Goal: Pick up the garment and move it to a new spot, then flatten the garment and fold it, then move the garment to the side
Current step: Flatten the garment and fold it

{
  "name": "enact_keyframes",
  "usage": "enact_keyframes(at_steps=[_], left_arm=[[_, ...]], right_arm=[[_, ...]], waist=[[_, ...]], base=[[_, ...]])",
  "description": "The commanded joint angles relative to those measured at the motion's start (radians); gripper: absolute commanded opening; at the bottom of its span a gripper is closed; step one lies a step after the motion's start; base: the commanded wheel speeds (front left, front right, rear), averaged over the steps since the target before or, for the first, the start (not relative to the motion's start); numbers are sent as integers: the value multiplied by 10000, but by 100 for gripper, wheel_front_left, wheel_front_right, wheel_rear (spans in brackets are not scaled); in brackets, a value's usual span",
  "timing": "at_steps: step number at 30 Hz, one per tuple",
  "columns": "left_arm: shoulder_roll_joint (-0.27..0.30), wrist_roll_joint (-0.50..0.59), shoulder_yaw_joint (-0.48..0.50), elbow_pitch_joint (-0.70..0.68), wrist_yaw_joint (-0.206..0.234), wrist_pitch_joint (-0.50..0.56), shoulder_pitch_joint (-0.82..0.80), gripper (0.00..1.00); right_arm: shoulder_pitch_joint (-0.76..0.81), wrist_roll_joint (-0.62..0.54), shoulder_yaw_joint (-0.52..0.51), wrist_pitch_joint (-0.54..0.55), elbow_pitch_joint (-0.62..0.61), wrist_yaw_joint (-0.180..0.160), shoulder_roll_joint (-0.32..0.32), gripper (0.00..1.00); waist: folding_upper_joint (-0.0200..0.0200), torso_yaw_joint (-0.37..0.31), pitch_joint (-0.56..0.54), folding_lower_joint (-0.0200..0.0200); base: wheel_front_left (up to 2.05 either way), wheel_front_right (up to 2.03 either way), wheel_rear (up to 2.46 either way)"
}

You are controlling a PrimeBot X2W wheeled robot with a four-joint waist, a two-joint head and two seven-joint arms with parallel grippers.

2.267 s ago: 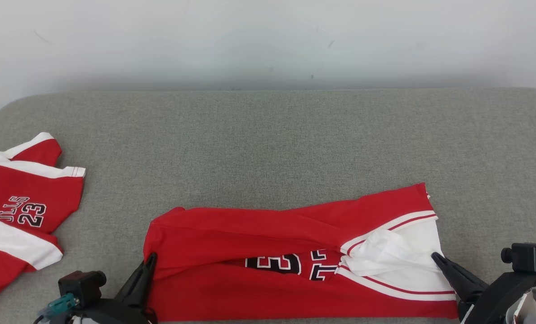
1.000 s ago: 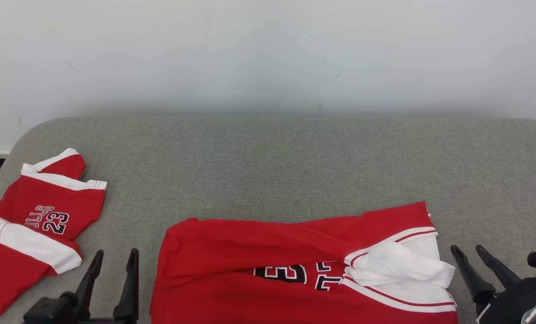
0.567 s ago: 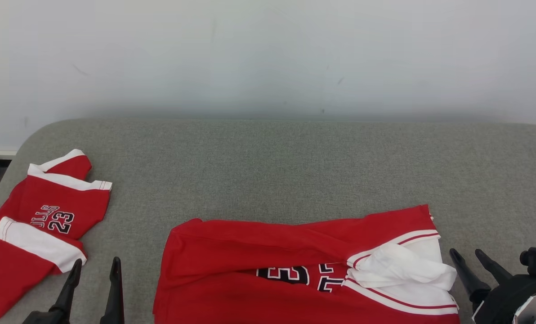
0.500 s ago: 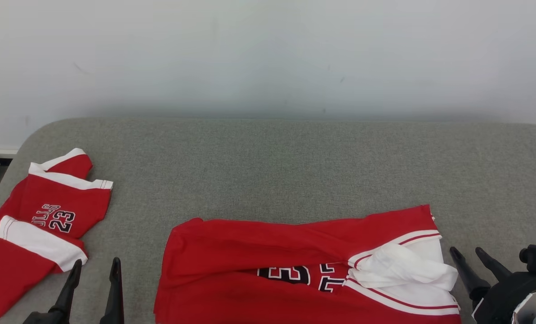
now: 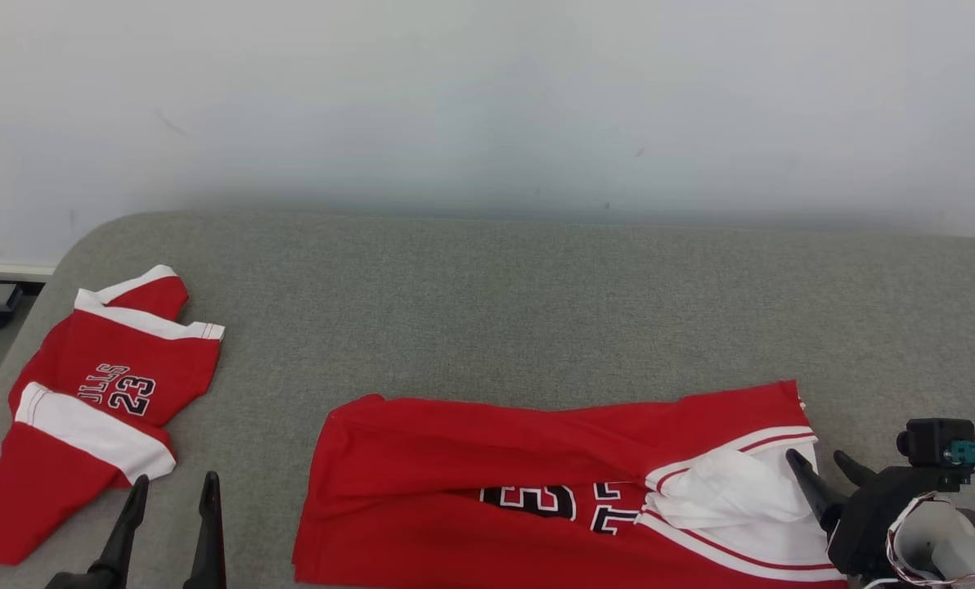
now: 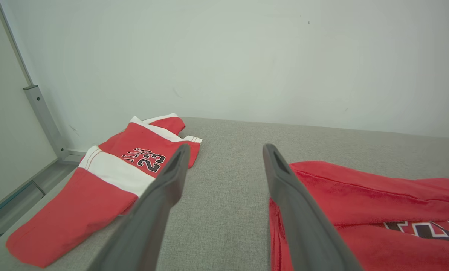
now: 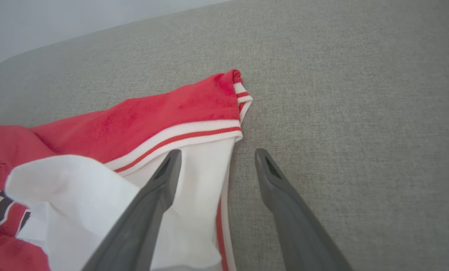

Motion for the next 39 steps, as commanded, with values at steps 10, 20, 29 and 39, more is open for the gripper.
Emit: enact_keyframes(at_steps=[10,20,29,39], left_arm=[[20,-30,-43,-75,60,-53,47,100],[37,-104,-78,-92,122,-53,102,100],[24,-156,-168,-65,142,-53,103,100],[-50,-186,-276,-8,124,-53,124,100]], right_arm=[[-647,93,326,1915,1268,-10,611,100],[-597,267,476,1957,754,-10,332,0],[-976,-33,54,1164,889,-16,-889,0],[-1090,14,-303,1264,489,-16,-1671,0]], waist=[[0,280,184,0],[0,149,178,0],[0,-7,184,0],[0,-258,220,0]], base=[[0,0,0],[0,0,0],[0,0,0],[0,0,0]])
